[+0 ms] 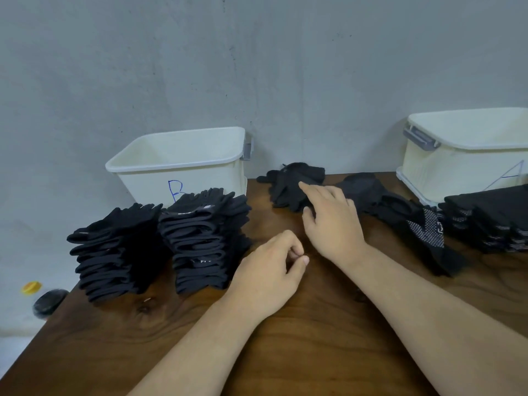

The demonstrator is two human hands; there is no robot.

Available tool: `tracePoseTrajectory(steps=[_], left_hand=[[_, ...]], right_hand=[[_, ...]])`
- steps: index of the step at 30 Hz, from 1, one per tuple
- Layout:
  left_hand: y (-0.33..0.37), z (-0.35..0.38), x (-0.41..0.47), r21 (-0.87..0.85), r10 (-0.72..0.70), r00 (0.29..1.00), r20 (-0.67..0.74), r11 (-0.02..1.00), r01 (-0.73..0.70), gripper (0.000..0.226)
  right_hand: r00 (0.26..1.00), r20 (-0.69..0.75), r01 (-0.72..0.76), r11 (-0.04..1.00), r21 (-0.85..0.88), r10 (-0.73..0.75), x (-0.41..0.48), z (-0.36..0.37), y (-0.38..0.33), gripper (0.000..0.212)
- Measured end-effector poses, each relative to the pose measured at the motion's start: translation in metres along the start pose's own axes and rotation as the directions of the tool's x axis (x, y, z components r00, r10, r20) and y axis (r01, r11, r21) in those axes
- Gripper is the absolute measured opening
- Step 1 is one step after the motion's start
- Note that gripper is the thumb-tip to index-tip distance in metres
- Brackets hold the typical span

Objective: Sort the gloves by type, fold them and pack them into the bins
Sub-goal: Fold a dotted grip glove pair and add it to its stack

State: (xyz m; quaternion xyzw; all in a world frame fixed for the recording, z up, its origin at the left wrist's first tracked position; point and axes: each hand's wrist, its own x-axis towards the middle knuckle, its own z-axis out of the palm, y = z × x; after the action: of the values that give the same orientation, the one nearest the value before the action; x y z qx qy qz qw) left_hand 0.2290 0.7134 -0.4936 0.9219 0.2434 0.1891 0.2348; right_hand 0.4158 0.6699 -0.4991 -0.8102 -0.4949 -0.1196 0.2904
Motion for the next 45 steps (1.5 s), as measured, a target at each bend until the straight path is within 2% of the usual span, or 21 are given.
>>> tracePoseTrajectory(steps=[7,12,16,18,20,22,26,29,32,37,39,41,43,45], left_hand=[[0.003,-0.002,-0.003,-0.025,-0.021,0.998,-0.066,1.0,0.019,0.035],[0.009,-0.003,-0.006,0.049,0.039,0.997,-0.074,0.998,-0.035,0.037],[0.01,0.002,-0.008,0.018,0.047,0.998,-0.038,0.999,-0.047,0.044],[0.013,0.004,-0.01,-0.055,0.001,1.0,0.011,0.998,-0.001,0.041],[0.015,0.006,-0.009,-0.08,-0.011,0.998,0.056,0.997,0.016,0.039],[0.014,0.008,-0.007,-0.073,0.01,0.998,0.059,0.997,-0.006,0.04],[0.013,0.01,-0.003,-0.039,0.022,0.998,0.059,0.999,-0.019,0.036],[0.014,0.009,-0.005,-0.068,0.053,0.996,0.065,0.996,-0.049,0.022],[0.014,0.008,-0.005,-0.104,0.089,0.993,0.077,0.991,-0.081,0.018],[0.015,0.005,-0.007,-0.183,0.114,0.99,0.083,0.978,-0.097,0.019],[0.016,0.004,-0.007,-0.239,0.096,0.994,0.049,0.968,-0.082,0.019],[0.017,0.003,-0.007,-0.274,0.07,0.997,0.025,0.96,-0.061,0.02],[0.018,0.003,-0.007,-0.304,0.05,0.999,0.019,0.952,-0.042,0.019],[0.017,0.003,-0.006,-0.353,0.021,1.0,0.017,0.936,-0.014,0.017]], right_hand=[[0.996,0.084,0.017,0.99,0.141,-0.029,-0.086,-0.058,0.01,0.052],[0.988,0.118,0.069,0.974,0.216,-0.096,-0.122,-0.084,0.027,0.044],[0.984,0.176,-0.052,0.902,0.43,-0.027,-0.123,-0.098,0.037,0.051],[0.987,0.136,-0.143,0.869,0.474,0.089,-0.112,-0.096,0.045,0.048],[0.975,0.063,-0.218,0.875,0.432,0.212,-0.099,-0.086,0.053,0.037],[0.97,0.074,-0.243,0.915,0.323,0.232,-0.086,-0.073,0.056,0.028],[0.959,0.181,-0.245,0.958,0.148,0.217,-0.059,-0.051,0.05,0.047],[0.953,0.236,-0.202,0.979,0.026,0.19,-0.052,-0.049,0.047,0.053],[0.938,0.271,-0.239,0.969,0.056,0.216,-0.054,-0.051,0.049,0.045],[0.946,0.244,-0.245,0.964,0.104,0.214,-0.056,-0.052,0.047,0.014],[0.943,0.26,-0.256,0.95,0.178,0.205,-0.058,-0.054,0.047,0.017],[0.937,0.283,-0.276,0.933,0.232,0.206,-0.059,-0.055,0.047,0.031],[0.928,0.319,-0.261,0.947,0.186,0.192,-0.059,-0.056,0.045,0.04],[0.908,0.374,-0.271,0.946,0.18,0.189,-0.057,-0.058,0.043,0.028]])
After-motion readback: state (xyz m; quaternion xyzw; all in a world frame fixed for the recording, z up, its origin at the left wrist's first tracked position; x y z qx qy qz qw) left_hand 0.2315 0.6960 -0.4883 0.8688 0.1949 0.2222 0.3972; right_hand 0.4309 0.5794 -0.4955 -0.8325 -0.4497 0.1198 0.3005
